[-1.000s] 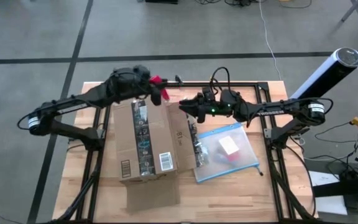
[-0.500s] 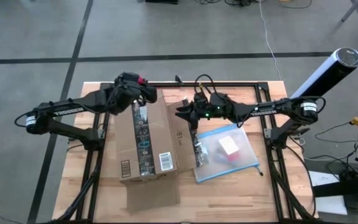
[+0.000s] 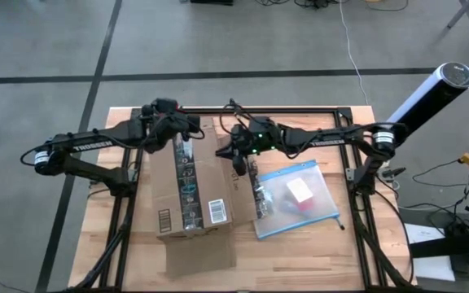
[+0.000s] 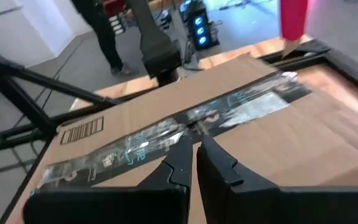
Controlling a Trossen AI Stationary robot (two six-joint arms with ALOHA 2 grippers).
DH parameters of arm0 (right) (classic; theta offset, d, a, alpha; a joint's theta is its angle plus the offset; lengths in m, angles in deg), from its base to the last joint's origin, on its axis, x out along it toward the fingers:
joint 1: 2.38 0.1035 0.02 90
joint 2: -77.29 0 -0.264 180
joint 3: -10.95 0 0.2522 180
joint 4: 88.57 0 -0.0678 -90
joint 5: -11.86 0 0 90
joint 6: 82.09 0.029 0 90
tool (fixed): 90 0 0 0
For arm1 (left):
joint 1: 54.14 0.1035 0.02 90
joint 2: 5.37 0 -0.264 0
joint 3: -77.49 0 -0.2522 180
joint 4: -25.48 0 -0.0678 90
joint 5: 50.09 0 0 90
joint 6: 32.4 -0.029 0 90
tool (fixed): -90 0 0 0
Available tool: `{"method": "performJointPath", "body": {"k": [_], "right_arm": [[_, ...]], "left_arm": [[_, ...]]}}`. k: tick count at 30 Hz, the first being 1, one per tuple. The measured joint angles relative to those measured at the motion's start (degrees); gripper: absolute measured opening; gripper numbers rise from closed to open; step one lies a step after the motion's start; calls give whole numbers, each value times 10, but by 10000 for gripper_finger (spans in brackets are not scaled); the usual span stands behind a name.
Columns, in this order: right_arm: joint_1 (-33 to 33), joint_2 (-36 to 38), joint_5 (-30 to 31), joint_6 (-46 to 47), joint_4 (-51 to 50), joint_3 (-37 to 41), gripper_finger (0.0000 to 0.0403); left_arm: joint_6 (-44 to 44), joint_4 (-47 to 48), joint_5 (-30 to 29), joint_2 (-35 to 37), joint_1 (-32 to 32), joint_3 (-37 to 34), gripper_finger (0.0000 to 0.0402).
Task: Unpack boxes
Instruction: Break down the box using the red cutter
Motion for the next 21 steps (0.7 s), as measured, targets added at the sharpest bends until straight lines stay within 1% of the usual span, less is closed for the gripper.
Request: {"method": "performJointPath", "body": {"k": [8,17,21], "right_arm": [[0,-43,-36,9,-3,-16,0],[0,-44,-46,-1,-25,-16,0],[0,-44,-47,-1,-30,-16,0]], "left_arm": [[50,33,-10,-22,0,-8,33],[76,35,-22,-64,1,-22,33],[104,35,-26,-75,1,-34,33]]}}
